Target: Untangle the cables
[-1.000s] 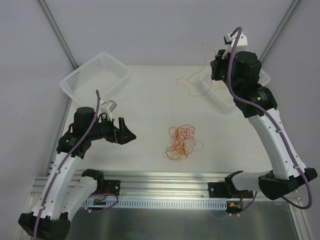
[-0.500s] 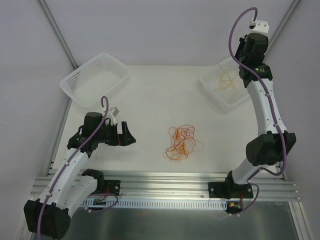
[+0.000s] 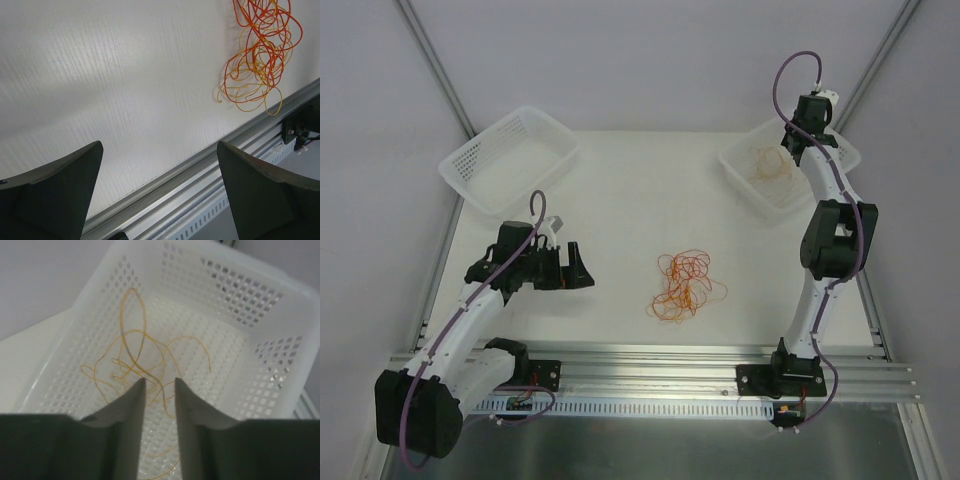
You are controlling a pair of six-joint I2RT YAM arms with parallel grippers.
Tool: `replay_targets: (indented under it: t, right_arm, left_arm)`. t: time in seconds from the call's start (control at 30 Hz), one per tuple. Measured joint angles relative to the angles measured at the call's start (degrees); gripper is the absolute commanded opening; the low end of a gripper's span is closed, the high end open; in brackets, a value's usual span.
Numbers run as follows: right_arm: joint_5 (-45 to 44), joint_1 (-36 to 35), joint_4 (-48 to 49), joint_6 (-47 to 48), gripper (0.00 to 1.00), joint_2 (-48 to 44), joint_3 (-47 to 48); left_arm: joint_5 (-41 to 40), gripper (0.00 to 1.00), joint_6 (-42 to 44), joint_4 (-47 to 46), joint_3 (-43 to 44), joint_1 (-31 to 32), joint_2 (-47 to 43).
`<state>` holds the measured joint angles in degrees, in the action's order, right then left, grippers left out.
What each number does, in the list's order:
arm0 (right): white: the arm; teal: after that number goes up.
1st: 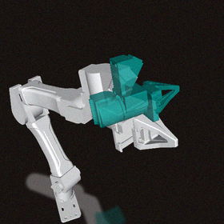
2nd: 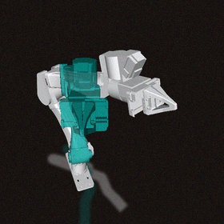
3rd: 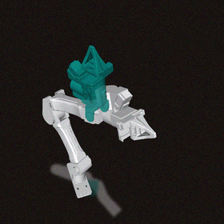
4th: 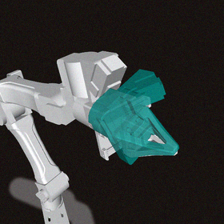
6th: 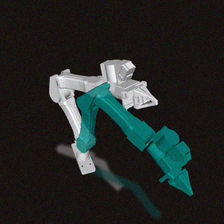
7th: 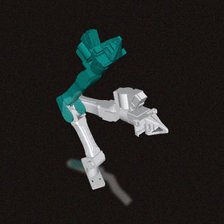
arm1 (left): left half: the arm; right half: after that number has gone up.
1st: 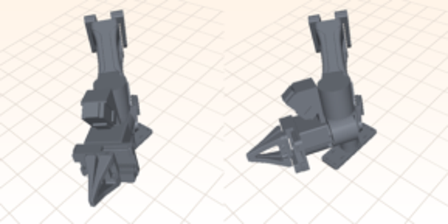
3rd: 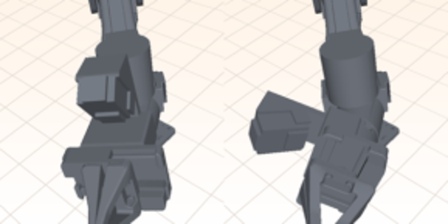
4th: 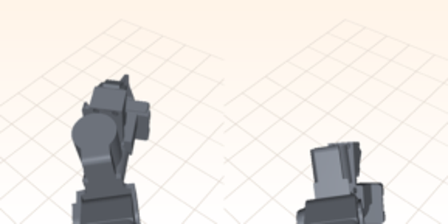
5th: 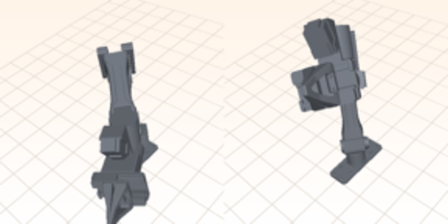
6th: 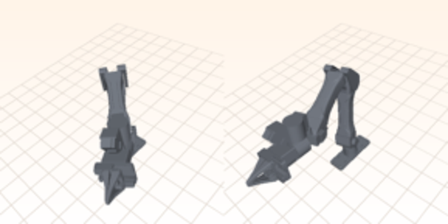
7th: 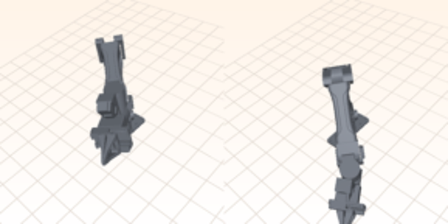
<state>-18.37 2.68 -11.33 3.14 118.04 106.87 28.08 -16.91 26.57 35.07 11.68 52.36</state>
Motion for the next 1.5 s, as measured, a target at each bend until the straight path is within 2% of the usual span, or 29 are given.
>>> replay_targets:
  t: [0.03,0.13,0.17,0.3,0.43,0.53,0.63,0.77,0.93,1.03,1.2,1.37,1.5]
  right_arm:
    - [0.02,0.22,-1.16,-0.20,0.56,2.05,0.68]
    - [0.33,0.57,-3.34,-1.16,0.74,3.85,1.14]
    - [0.66,0.66,-4.44,-1.33,0.83,3.89,1.14]
    - [2.89,0.72,-6.10,-1.05,0.91,2.71,1.88]
    - [5.88,0.07,-10.71,-0.98,0.92,-2.86,1.88]
    - [7.28,-1.62,-13.73,-1.62,0.91,-10.67,0.13]
    - [8.50,-5.35,-14.19,-3.58,0.89,-22.71,-8.92]
    - [11.52,-12.68,-13.53,-7.91,0.85,-37.83,-26.40]
    - [12.92,-19.06,-15.04,-14.88,0.79,-46.42,-46.90]
    - [13.31,-23.82,-16.39,-18.91,0.76,-48.94,-57.99]
    - [13.14,-34.53,-16.39,-23.96,0.74,-52.41,-68.52]
    - [11.50,-43.23,-11.89,-24.74,0.73,-46.58,-67.25]
    - [10.25,-52.92,-7.54,-22.82,0.73,-34.36,-59.49]
  left_arm:
    - [0.15,0.99,-0.09,-0.15,0.00,0.00,0.26]
    - [0.48,0.99,-0.26,-0.48,-0.02,0.00,1.18]
    - [0.63,0.99,-0.31,-0.57,-0.02,0.00,1.57]
    - [1.60,0.99,-0.50,-0.72,0.00,0.00,3.30]
    - [3.19,0.99,-1.20,-0.85,0.04,0.00,5.81]
    - [4.33,0.99,-2.10,-0.96,0.13,0.04,7.41]
    - [4.87,0.99,-2.93,-1.14,0.57,0.74,8.85]
    - [5.20,0.99,-3.76,-1.51,1.60,1.66,10.08]
    - [5.29,0.99,-5.53,-2.60,2.29,4.15,10.14]
    - [4.81,0.99,-6.93,-3.17,2.29,5.70,10.10]
    - [2.73,0.99,-9.60,-3.82,2.29,8.76,8.13]
    - [-0.37,0.98,-11.91,-4.92,1.73,10.93,3.23]
    - [-2.93,0.98,-13.09,-5.05,0.26,11.80,-0.61]
